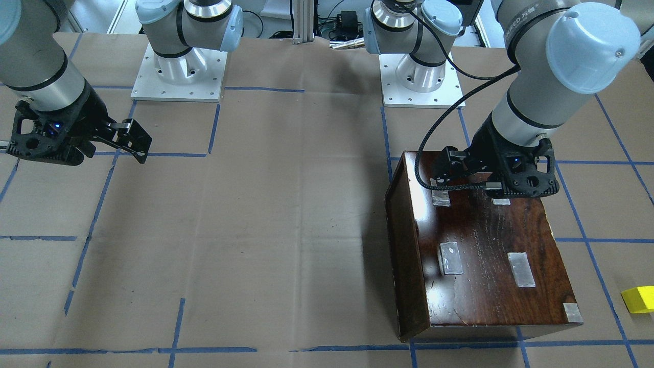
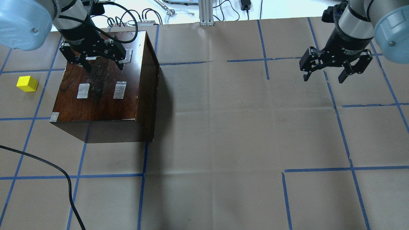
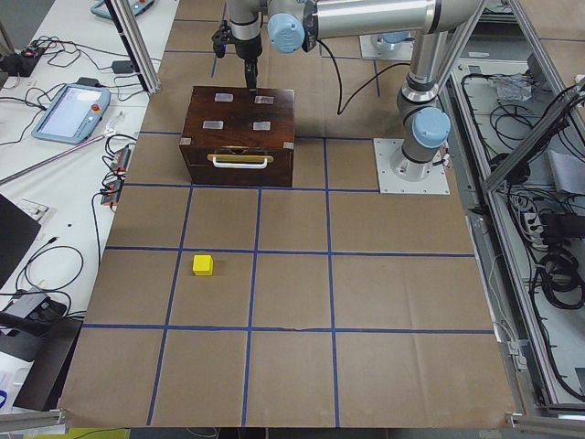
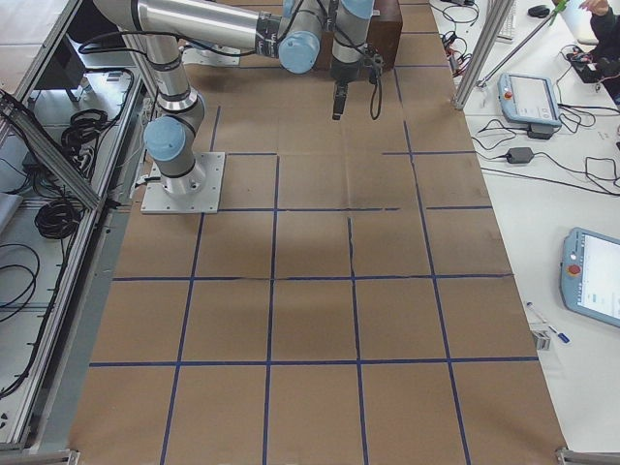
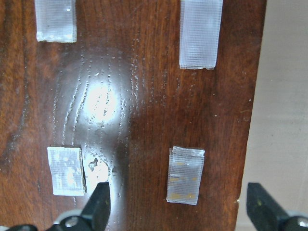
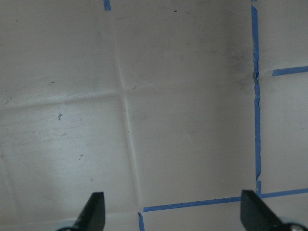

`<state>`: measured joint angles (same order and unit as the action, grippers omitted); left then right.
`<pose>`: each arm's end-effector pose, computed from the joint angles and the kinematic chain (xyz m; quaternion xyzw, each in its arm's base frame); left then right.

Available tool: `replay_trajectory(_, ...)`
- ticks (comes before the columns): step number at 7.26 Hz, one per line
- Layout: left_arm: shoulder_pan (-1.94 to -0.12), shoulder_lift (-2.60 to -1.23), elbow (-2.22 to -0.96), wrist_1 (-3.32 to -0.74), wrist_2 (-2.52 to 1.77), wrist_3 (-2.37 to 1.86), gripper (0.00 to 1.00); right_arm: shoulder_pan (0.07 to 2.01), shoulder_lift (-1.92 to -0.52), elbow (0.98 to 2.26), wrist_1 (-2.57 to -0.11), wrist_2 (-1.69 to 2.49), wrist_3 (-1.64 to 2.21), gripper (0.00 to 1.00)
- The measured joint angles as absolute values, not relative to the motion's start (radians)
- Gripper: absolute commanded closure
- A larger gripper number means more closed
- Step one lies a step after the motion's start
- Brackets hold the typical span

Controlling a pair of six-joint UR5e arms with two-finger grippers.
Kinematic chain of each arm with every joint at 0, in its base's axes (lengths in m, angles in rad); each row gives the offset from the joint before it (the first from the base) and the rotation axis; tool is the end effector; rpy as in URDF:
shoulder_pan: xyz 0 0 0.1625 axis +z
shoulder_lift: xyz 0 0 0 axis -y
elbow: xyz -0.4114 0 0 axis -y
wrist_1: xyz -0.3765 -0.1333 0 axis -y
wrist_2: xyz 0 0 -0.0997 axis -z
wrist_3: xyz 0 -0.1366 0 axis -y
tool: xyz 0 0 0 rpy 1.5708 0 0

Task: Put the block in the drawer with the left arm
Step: 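Move the left gripper from above the cabinet toward its drawer side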

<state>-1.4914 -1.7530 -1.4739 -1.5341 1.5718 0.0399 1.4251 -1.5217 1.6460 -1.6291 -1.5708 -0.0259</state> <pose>-0.0897 -0.5515 0.3937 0.0197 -0.9995 -0.0243 0.0009 0.0616 -0.4985 0.3838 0.0598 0.9977 0.0329 0.0028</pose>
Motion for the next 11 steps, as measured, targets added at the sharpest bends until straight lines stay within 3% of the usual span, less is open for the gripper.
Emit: replay_trajectory(11, -1.468, -1.739, -1.473, -1.549, 1.617, 0.050, 0.01, 1.425, -1.522, 1.646, -1.629, -1.571, -0.026, 0.00)
